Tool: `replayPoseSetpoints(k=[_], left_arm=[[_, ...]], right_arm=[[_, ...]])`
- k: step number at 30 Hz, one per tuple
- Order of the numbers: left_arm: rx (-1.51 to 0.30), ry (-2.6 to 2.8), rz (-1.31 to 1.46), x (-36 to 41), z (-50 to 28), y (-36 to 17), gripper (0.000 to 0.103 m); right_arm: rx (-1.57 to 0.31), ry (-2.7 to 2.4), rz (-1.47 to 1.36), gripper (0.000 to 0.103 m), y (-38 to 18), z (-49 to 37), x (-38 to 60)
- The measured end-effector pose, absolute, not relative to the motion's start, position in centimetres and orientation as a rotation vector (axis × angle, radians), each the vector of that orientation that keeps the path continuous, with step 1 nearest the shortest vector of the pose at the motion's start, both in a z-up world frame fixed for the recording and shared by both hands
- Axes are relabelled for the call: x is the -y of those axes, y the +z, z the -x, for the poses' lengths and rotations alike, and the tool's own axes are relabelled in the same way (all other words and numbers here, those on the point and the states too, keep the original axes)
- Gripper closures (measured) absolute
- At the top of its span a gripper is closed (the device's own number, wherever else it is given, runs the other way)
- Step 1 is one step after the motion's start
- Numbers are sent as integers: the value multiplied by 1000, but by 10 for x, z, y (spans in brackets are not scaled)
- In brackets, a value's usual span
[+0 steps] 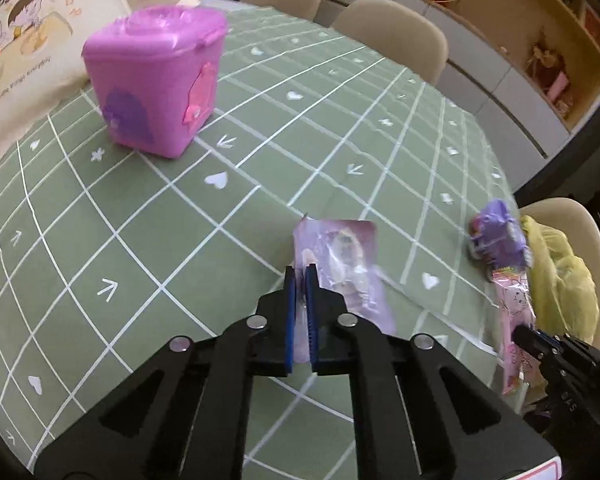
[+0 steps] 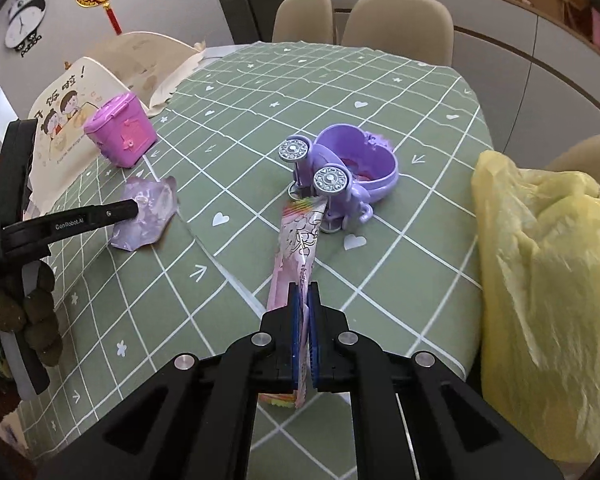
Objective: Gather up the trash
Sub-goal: 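Carry blister pack and pink candy wrapper over the yellow bag with both tools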
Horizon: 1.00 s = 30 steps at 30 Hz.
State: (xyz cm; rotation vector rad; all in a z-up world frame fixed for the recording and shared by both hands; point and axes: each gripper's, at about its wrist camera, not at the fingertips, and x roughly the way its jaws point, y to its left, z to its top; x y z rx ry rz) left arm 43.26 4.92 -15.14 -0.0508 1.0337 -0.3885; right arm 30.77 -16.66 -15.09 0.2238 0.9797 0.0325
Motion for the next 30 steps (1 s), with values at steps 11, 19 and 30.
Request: replayPoseSetpoints(k=[11,19,30], left_arm=[[-868,-508,46,-35,-401,-82,102],[-770,-574,13,-8,-381,-30,102],[-699,-707,8,64,-350,7,102]], right_arm=[[-853,23,-204,97,-103,-290,177],[-750,-12,-194,97,-58,-280,199],[-671,-96,-174,97,-20,-238,252]])
